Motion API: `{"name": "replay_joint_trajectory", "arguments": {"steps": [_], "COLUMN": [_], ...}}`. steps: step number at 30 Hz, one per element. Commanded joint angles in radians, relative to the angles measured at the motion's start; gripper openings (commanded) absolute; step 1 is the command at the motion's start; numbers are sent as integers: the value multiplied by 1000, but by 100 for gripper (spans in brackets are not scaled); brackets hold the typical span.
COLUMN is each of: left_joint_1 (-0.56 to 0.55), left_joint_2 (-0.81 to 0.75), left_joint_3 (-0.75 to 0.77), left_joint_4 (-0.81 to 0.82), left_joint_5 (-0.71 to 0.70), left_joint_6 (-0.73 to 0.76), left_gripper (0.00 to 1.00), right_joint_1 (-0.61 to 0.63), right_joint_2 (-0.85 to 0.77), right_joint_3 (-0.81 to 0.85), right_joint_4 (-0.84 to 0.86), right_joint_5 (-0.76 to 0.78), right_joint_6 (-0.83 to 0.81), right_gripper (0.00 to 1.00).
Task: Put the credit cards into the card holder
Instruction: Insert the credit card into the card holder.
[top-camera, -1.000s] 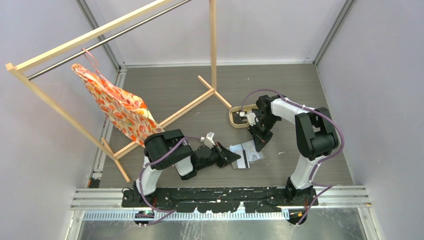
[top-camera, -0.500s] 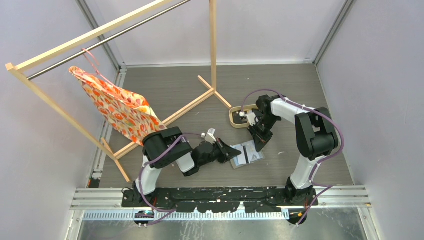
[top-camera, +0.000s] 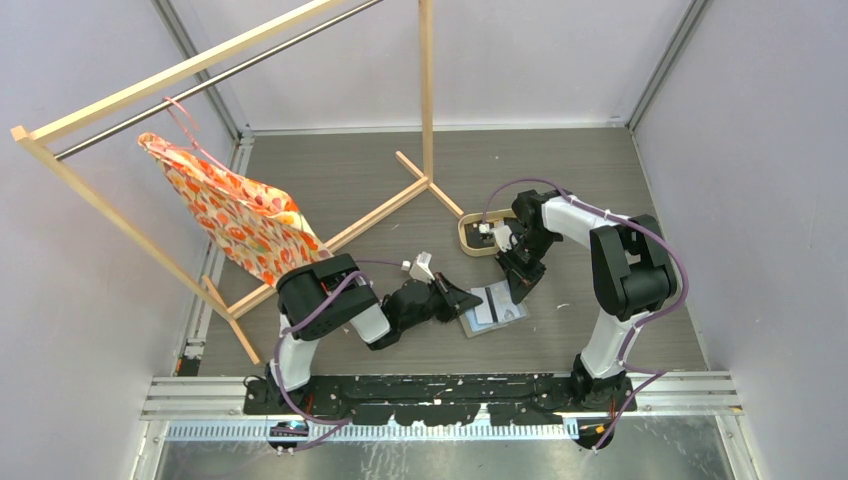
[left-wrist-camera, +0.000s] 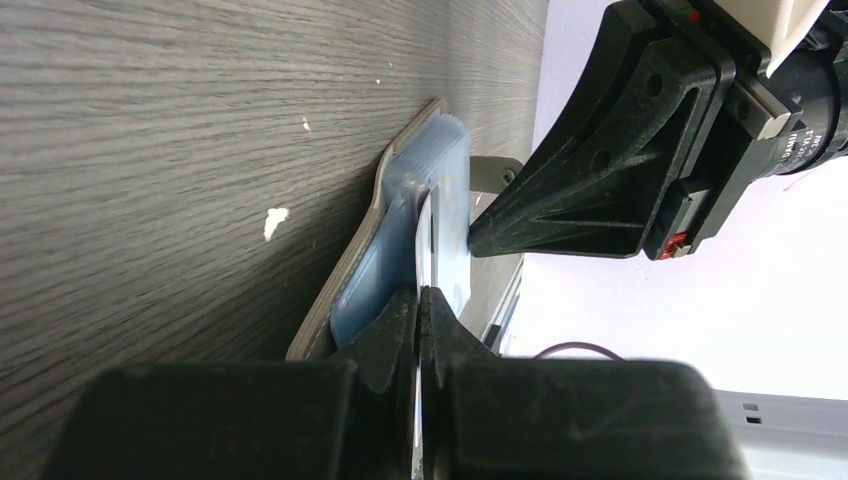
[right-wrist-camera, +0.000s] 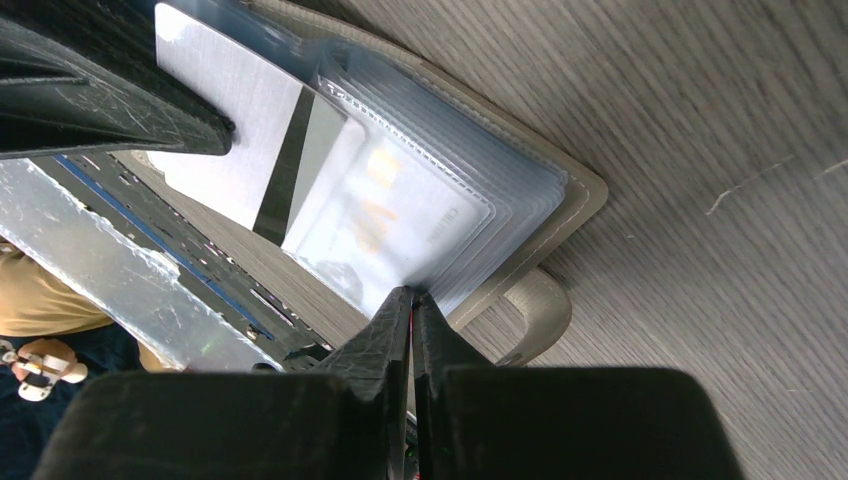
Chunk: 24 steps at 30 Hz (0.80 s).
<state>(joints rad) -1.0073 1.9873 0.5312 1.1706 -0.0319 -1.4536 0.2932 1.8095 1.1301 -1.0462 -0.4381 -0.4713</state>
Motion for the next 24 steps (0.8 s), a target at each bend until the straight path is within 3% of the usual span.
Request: {"name": "replay_joint_trajectory", "arguments": {"steps": [1,17,24], "left_joint_1": [-9,-86,-109], "left_joint_2": [4,19,25], "left_joint_3": [28,51,88], "left_joint_4": [-58,-75,-130], "left_joint_5": [-60,-170,-181], "left_joint_6": [48,36,34], "left_gripper": [0,0,11], "right_joint_1": [11,15,13], "right_joint_2": [7,-8,-34], "right_joint_3": [22,23,29], "right_joint_4": [2,1,-5], "right_joint_5": [4,-15,-60], "right_joint_6": [1,1,-10], "right_gripper": [8,9,11]}}
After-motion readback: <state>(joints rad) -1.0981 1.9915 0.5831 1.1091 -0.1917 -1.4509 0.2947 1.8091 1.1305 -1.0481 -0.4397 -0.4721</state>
